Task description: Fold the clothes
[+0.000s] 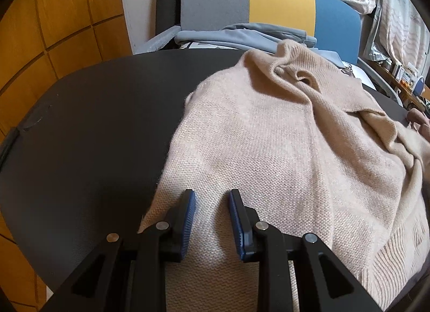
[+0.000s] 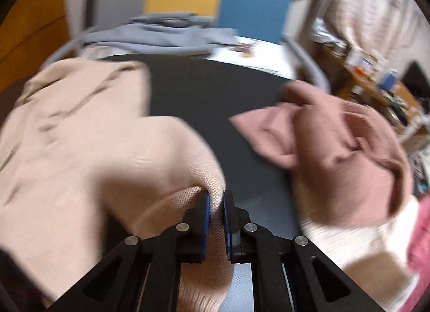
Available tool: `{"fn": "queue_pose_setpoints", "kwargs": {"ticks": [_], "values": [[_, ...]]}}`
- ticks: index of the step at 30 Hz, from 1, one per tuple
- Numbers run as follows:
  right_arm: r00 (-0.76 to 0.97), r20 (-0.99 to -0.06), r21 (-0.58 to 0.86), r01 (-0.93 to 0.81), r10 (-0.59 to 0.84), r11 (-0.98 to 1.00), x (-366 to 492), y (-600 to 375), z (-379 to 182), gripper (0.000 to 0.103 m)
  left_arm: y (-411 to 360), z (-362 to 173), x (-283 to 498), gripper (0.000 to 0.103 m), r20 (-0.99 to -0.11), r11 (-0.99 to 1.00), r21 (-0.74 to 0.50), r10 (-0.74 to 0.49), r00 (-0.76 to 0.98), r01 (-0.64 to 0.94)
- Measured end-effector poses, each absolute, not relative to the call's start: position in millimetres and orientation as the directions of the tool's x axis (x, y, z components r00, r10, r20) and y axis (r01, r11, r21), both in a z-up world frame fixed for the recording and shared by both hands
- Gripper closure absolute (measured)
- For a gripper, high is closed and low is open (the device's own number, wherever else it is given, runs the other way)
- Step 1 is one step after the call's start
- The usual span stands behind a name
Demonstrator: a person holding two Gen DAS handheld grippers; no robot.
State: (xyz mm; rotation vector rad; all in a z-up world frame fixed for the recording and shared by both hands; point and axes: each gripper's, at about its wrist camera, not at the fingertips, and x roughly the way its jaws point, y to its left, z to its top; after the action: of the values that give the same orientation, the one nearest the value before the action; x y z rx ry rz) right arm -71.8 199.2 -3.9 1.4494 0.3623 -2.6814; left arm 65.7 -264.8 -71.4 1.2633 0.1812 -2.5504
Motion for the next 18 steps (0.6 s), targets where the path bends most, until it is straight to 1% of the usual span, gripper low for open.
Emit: {"fn": "queue_pose_setpoints", "kwargs": {"ticks": [3, 5, 8, 10, 12, 13, 14, 15, 17, 18], "values": [[-0.512, -0.851, -0.192, 0.098, 0.116, -0.976, -95, 218, -20, 0.093, -265, -72, 65, 0.077, -0.794, -0.951, 0.021, -0.203, -0.573, 0.308], [-0.463, -0.874, -0.203, 0.066, 0.150, -0.977, -110, 228, -41, 0.093, -265, -72, 65, 0.077, -0.795, -0.952, 0.024, -0.204, -0.572, 0.306], [-0.478, -0.862, -0.207, 0.028, 0.169, -0.978, -114, 233, -56, 0.090, -264, -72, 65, 0.077, -0.794, -0.953, 0.032, -0.208, -0.571, 0.302], [-0.506, -0.846, -0.191, -0.006, 0.168, -0.982, -106, 229, -43, 0.086, -265, -72, 65, 0.077, -0.793, -0.953, 0.036, -0.210, -0.572, 0.300], [-0.541, -0.826, -0.162, -0.043, 0.160, -0.986, -96, 224, -25, 0.083, -267, -71, 65, 0.077, -0.794, -0.954, 0.019, -0.197, -0.576, 0.301], [-0.576, -0.806, -0.135, -0.046, 0.136, -0.990, -89, 217, -14, 0.073, -270, -69, 67, 0.077, -0.795, -0.954, -0.007, -0.177, -0.581, 0.300], [-0.617, -0.783, -0.091, -0.008, 0.077, -0.996, -81, 202, -3, 0.063, -273, -67, 69, 0.077, -0.795, -0.954, -0.042, -0.148, -0.588, 0.297], [-0.632, -0.775, -0.050, 0.056, 0.003, -0.997, -74, 182, 4, 0.045, -278, -65, 72, 0.077, -0.793, -0.952, -0.084, -0.116, -0.598, 0.296], [-0.646, -0.749, 0.030, 0.185, -0.145, -0.982, -60, 142, 16, 0.044, -289, -60, 80, 0.077, -0.784, -0.937, -0.161, -0.069, -0.617, 0.310], [-0.637, -0.739, 0.059, 0.262, -0.218, -0.963, -54, 119, 19, 0.049, -295, -57, 85, 0.077, -0.778, -0.928, -0.195, -0.052, -0.626, 0.319]]}}
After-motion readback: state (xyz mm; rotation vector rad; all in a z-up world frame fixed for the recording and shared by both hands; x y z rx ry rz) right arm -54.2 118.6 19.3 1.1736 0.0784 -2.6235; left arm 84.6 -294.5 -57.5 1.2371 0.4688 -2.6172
